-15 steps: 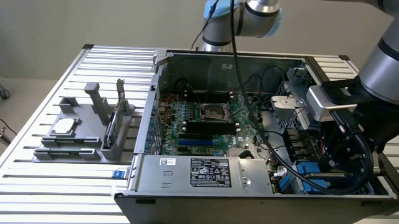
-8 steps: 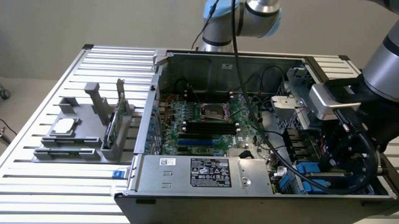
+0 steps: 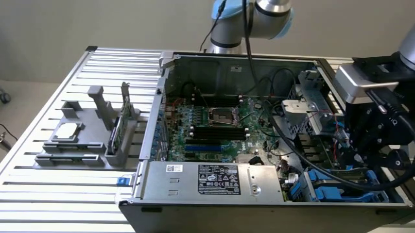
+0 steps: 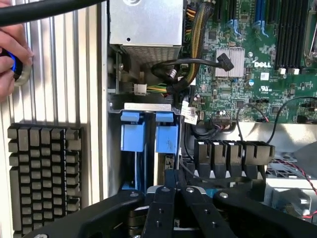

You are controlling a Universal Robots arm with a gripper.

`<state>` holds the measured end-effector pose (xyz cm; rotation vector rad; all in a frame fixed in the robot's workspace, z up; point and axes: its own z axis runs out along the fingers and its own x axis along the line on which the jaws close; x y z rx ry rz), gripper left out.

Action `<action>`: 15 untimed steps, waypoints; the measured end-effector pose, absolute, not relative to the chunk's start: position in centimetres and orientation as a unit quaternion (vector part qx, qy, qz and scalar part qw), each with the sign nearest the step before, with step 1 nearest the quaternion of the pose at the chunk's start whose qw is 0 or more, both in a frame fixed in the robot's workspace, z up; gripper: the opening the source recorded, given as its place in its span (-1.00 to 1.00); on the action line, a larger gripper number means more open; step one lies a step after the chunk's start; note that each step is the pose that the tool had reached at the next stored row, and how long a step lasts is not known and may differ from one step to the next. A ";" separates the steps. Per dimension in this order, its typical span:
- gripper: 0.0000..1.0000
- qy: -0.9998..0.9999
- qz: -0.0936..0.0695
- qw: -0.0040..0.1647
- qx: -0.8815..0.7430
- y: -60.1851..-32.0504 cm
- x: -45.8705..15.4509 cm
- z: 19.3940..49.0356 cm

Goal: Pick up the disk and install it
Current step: 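Insert the disk into the insertion slot, then insert the first disk wire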

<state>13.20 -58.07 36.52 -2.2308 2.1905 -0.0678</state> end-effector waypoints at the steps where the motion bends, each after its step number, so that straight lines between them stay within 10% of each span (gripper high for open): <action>1: -0.79 0.700 -0.022 0.007 -0.713 -58.1 13.2 36.7; 15: -0.79 0.700 -0.022 0.007 -0.713 -58.1 13.4 37.4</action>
